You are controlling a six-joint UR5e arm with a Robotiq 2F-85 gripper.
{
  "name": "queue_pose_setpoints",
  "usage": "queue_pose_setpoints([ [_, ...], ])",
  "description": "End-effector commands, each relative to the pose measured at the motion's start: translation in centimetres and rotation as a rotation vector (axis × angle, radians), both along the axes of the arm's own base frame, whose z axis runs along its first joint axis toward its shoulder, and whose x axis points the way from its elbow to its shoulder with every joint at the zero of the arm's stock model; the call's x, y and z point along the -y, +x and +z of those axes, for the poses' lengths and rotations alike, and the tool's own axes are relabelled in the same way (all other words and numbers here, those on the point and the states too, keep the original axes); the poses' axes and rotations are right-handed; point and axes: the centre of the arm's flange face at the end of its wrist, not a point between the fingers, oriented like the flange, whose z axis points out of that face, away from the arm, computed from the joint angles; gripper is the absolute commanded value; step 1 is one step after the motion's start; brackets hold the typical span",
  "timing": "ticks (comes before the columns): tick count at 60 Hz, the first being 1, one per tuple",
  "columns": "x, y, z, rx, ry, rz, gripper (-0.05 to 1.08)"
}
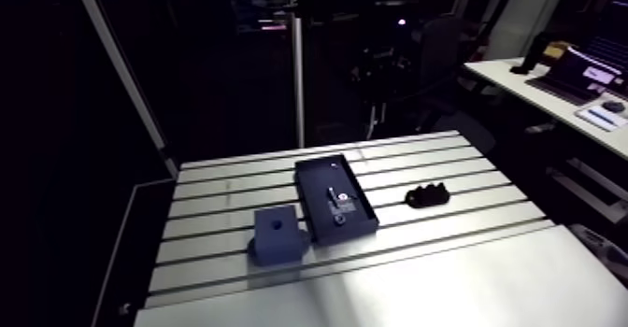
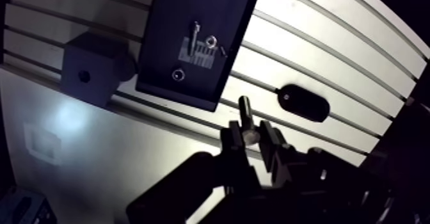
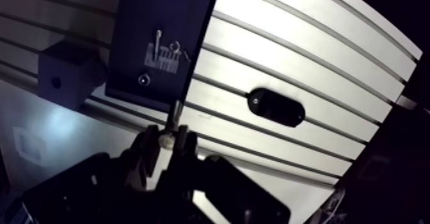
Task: Pick up the M10 bolt and insert it into the hex recess until seated.
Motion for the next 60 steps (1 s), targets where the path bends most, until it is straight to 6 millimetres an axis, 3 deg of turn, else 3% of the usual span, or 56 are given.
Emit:
queue_pose_setpoints([
  [1,7.4,-1.0,-0.2,0.072,0.018,0.072,0.88],
  [32,14.4,-0.4,-2.0,0.168,0.031,0.187,0.87],
  [53,14.6,0.7,-1.9,0.228,0.045,0.241,0.87],
  [60,16.3,1.4,-2.1,0.238,0.051,0.275,0.88],
])
